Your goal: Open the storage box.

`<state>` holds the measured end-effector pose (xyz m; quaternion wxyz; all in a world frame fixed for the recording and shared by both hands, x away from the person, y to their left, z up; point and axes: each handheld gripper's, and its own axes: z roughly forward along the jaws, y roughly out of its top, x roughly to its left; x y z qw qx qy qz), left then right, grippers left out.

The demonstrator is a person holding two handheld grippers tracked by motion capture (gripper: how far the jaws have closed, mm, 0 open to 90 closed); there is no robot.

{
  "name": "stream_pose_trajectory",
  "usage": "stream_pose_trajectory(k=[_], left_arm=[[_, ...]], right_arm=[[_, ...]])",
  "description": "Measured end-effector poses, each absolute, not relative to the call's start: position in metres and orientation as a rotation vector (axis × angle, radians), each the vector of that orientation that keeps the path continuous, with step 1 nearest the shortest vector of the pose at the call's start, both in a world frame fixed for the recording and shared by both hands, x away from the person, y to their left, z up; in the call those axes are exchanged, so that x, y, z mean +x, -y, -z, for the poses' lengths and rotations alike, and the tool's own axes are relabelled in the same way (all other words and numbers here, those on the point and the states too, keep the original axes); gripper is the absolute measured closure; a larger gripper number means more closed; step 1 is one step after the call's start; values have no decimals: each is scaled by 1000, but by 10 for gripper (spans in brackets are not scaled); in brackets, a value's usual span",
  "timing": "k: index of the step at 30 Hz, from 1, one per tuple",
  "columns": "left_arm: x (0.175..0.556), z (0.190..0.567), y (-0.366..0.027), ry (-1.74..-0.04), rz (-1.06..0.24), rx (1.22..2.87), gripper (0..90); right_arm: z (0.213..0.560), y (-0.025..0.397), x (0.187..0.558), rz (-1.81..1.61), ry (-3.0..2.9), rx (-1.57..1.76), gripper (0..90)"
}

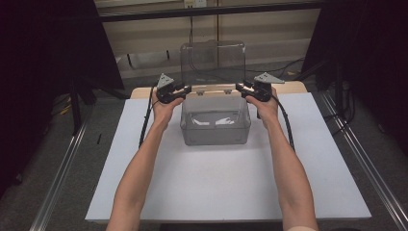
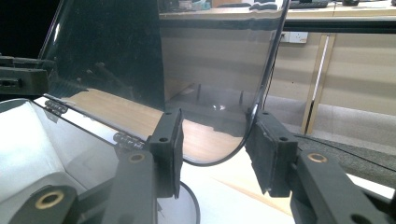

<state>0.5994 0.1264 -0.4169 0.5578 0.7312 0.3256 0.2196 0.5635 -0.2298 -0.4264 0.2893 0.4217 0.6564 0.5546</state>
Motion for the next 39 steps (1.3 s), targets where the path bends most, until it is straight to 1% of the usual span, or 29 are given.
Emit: stream_pose_trajectory(k=[8,22,26,32,39], left_arm=[[599,415,-125,-787,-517,1728,579],[601,419,-123,-844,-457,1677,555],[601,419,-124,-843,-466,1691,553],[601,419,-122,-861,-477,1685,534],[603,422,-124,-877,-450,1666,513]], right_arm=[[427,231,565,-1496,-1762,1138,562],[426,232,569,-1511,-1788,1168,549],[426,233,570,-1522,-1786,1175,550],[426,233,569,-1532,-1788,1186,547],[428,234,570,-1559,-1774,1225,543]])
